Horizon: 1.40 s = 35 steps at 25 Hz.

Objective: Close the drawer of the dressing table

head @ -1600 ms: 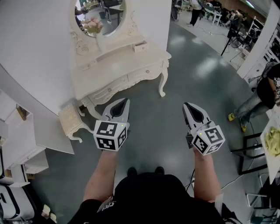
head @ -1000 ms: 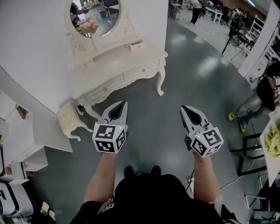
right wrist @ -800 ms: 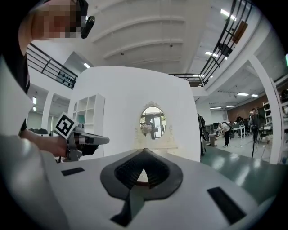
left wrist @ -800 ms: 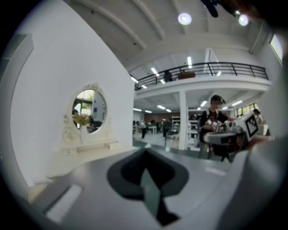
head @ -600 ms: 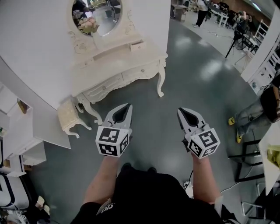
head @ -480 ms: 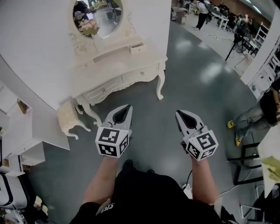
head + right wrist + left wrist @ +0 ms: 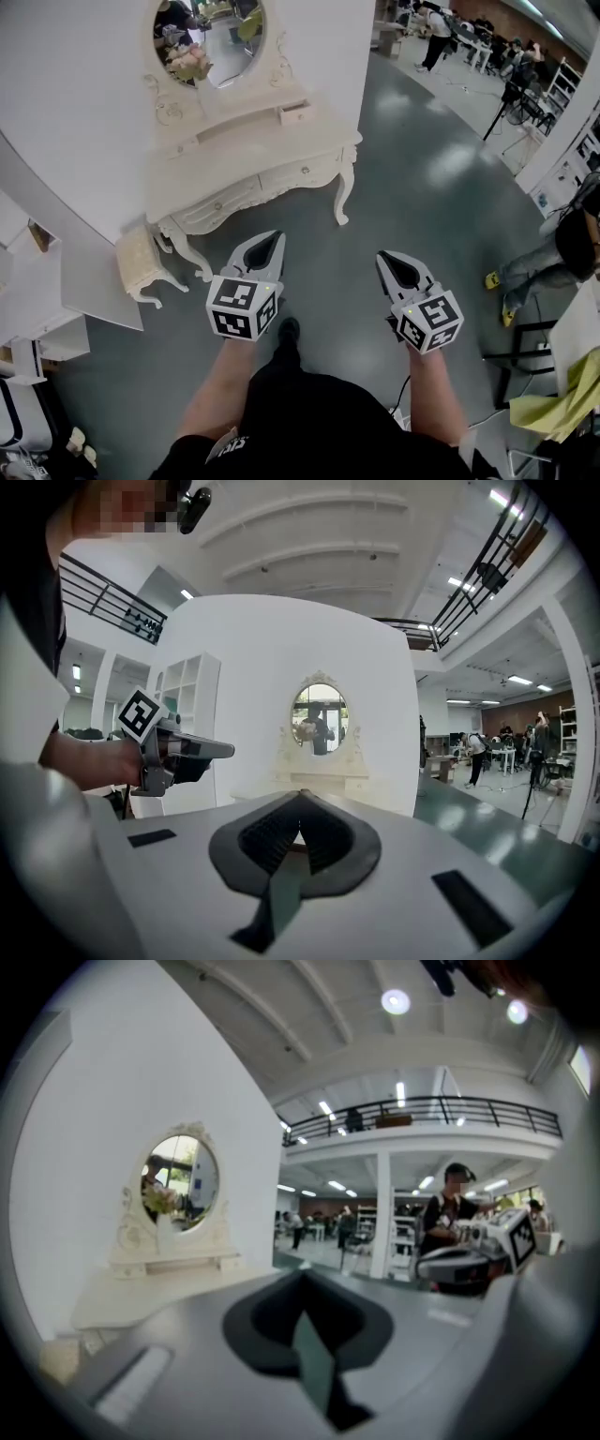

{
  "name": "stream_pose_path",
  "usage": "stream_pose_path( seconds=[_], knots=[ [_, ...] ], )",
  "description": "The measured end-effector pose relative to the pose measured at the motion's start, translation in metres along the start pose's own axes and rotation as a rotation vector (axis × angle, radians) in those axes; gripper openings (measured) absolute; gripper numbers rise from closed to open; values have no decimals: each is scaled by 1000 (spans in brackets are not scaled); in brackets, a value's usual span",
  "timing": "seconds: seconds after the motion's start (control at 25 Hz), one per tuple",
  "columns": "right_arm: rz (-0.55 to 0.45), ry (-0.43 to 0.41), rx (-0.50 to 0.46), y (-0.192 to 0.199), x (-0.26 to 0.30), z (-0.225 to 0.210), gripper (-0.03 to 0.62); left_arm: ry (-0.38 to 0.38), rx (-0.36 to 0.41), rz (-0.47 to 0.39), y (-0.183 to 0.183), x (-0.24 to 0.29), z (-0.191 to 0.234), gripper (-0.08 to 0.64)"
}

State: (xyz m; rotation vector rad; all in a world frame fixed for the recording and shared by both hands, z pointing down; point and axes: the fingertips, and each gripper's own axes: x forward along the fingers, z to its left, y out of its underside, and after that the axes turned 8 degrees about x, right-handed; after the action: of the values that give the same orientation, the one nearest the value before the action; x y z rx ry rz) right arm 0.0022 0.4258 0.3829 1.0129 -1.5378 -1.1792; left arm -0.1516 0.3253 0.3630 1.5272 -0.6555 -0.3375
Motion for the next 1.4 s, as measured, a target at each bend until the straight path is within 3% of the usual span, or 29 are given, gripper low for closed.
stream_pose_path(
  seconds=[0.44,0.92,1.08,1.4],
  knots=[
    [79,45,83,2,104,-47,-6,83,-40,37,8,101,71,9],
    [77,49,80,-36,215,-61,-6,112,-46,15,-5,169,169,9],
    [35,61,72,-55,231,-66,-6,124,-17,-15,-20,183,186,9],
    [40,56,116,-50,256,-87,-6,145,-17,4,-18,210,196,9]
  ],
)
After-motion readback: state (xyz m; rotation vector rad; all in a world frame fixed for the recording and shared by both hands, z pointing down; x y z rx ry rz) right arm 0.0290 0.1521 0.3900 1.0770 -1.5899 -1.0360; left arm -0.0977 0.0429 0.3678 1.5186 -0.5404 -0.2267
